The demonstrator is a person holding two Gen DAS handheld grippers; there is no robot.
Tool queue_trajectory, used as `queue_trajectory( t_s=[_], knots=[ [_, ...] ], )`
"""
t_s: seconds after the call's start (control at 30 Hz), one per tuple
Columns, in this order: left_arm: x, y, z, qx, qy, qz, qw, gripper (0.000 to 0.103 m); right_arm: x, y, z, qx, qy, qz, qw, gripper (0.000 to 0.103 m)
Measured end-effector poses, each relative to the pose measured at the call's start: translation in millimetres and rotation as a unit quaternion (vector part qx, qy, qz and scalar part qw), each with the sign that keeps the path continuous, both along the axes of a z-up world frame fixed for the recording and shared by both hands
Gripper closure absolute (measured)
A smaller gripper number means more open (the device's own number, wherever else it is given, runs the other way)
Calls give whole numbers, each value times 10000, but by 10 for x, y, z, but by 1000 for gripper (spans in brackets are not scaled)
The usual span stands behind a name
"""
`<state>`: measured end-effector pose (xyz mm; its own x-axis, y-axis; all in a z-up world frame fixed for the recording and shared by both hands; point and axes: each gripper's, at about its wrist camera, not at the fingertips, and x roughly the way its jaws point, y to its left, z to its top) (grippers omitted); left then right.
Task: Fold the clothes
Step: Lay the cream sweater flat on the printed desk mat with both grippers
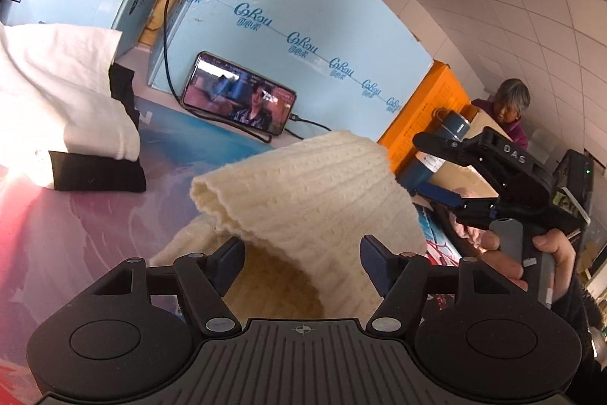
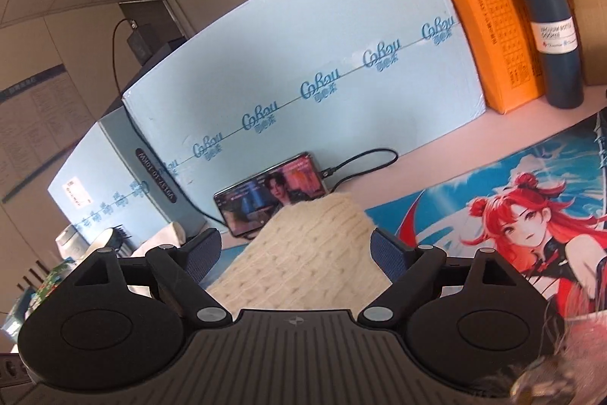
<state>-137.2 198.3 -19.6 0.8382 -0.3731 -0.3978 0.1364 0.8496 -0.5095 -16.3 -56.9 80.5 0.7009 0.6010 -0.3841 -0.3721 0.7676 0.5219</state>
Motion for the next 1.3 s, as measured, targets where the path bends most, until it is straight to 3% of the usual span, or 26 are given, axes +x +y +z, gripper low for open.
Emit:
queue_trajectory(
  t_s=[0.07,0.17,0.27,0.43,0.5,0.6,0.67,0.73,0.8,1.07,1.17,1.3],
  knots=[
    [45,-126,40,193,-155,-183,9995,87,26,19,-57,234,386,231,9987,18],
    [-105,-414,172,832,-948,-638,9900,89,45,45,-110,672,829,615,9924,18],
    [-297,-746,295,1568,-1653,-1243,9657,89,8,76,-46,929,979,976,9860,18],
    [-422,-1234,222,2293,-1827,-2372,9261,89,-131,-25,168,951,961,898,9867,16],
    [-471,-1363,169,2455,-1863,-2678,9129,89,-191,-40,208,570,956,725,9911,16],
    [-512,-1449,151,2616,-1910,-2851,9021,88,-245,-45,129,-48,1170,452,9921,19],
    [-511,-1419,144,2609,-1863,-2866,9028,88,-277,-52,56,-283,1209,364,9916,23],
    [-527,-1374,155,2559,-1855,-2839,9053,87,-310,-66,-31,-501,1160,362,9913,73],
    [-577,-1308,164,2448,-1881,-2773,9098,81,-351,-123,-93,-594,1057,317,9921,83],
    [-748,-815,266,1591,-2058,-2472,9334,48,-833,-484,74,-503,247,34,9984,87],
    [-822,-651,297,1322,-2076,-2456,9376,19,-1057,-655,95,-459,42,-174,9988,87],
    [-842,-489,341,1317,-1971,-2229,9456,16,-1277,-969,-2,-317,191,-492,9981,87]
  ],
)
